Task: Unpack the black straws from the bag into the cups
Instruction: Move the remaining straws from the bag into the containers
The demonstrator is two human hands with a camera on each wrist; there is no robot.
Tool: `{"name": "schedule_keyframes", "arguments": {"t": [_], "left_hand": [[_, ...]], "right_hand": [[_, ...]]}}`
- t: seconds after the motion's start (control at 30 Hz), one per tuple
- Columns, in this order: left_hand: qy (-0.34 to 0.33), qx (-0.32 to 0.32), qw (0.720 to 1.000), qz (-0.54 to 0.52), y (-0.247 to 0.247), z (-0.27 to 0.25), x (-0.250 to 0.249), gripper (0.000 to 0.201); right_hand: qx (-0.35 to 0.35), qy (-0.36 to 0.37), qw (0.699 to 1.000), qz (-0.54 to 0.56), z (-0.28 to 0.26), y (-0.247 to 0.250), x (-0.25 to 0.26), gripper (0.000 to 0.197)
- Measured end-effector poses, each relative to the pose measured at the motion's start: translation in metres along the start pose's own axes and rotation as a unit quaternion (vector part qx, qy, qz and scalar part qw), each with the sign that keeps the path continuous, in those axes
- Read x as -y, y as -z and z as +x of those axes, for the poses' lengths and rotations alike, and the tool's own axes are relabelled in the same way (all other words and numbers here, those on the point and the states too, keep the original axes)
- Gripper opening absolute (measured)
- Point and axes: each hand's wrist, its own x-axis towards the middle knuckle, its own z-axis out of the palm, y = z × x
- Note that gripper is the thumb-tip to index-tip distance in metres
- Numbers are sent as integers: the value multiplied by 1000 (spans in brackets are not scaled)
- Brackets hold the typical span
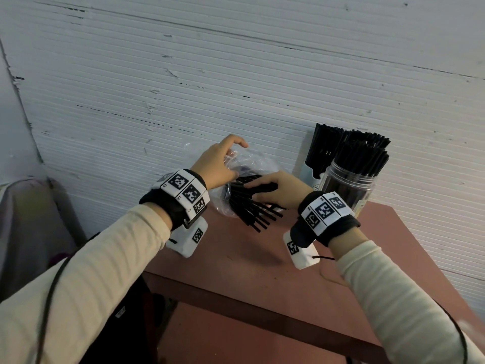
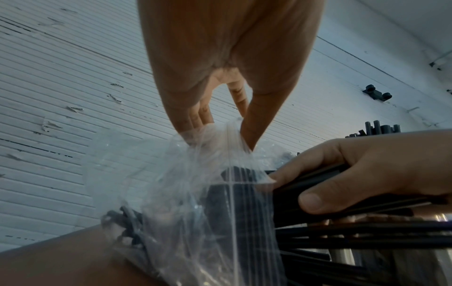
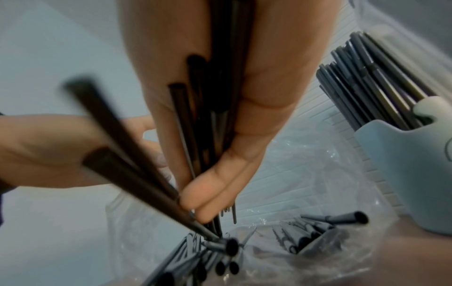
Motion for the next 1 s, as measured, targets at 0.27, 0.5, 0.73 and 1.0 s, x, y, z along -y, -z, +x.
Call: {"name": "schedule_keyframes", "arguments": {"t": [0.27, 0.5, 0.73, 1.0], "left_hand": [[29, -9, 999, 28, -3, 1, 4, 55], [-72, -50, 989, 121, -11, -10, -12, 64], [-224, 135, 953, 153, -44, -13, -40, 77], [-318, 111, 919, 203, -74, -1, -60, 77]], "right_hand": [[23, -21, 996, 81, -15, 7, -4, 31], [44, -23, 992, 115, -36, 26, -4, 34], [66, -7, 996, 68, -64, 48, 0, 31], [53, 10, 996, 65, -82, 55, -6, 29]]}}
